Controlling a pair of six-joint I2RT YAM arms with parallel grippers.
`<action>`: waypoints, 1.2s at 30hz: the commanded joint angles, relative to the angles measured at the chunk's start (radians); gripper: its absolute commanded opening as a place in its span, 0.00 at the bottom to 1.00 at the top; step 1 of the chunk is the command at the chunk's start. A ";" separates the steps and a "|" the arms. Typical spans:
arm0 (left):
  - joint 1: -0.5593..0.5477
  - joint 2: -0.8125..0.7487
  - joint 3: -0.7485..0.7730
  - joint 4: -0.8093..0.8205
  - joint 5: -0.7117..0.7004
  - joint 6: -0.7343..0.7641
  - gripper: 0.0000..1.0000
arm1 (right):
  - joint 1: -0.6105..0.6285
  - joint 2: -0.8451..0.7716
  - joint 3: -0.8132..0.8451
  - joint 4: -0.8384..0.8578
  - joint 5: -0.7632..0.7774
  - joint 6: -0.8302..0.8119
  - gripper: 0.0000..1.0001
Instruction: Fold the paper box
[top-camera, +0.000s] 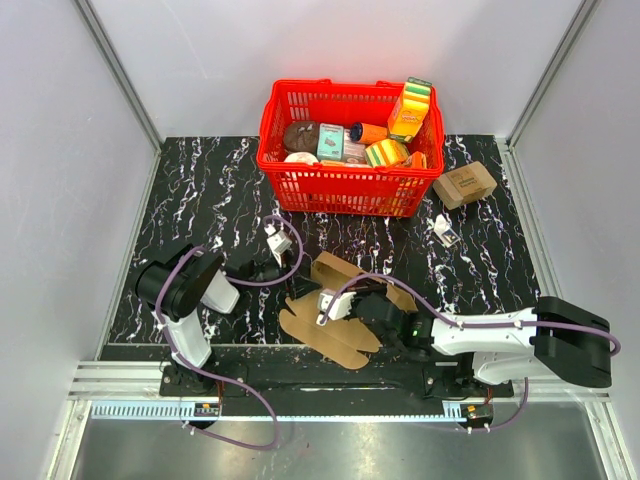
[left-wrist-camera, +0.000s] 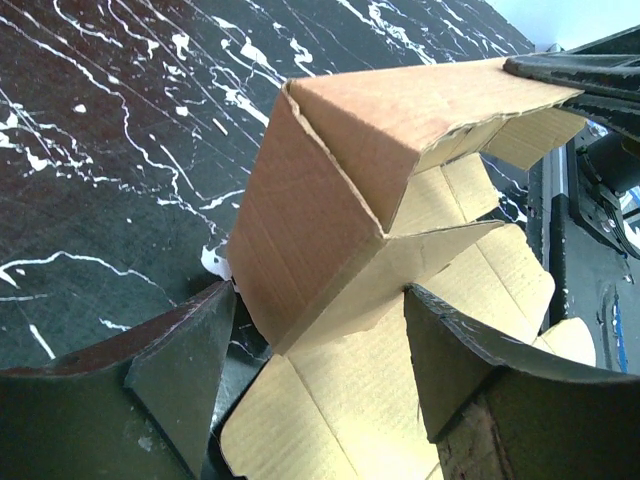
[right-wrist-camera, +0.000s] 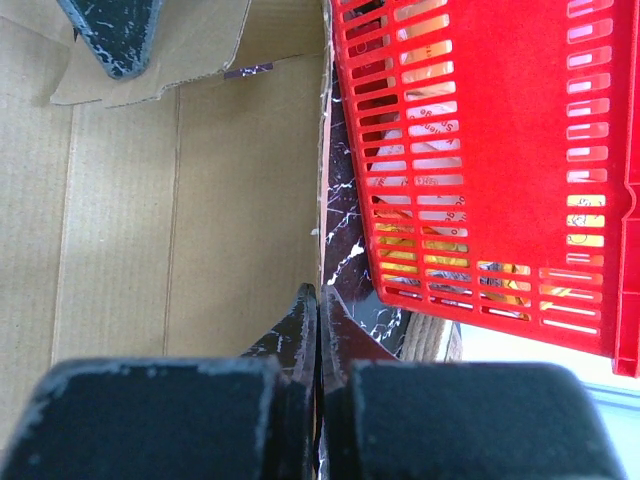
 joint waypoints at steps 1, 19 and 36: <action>-0.004 0.002 -0.022 0.213 -0.026 0.016 0.73 | 0.020 -0.005 -0.006 0.057 0.026 -0.024 0.00; -0.045 -0.047 -0.084 0.247 -0.169 0.040 0.73 | 0.101 0.075 -0.063 0.190 0.129 -0.104 0.00; -0.143 -0.088 -0.097 0.190 -0.348 0.120 0.73 | 0.123 0.115 -0.072 0.253 0.158 -0.110 0.00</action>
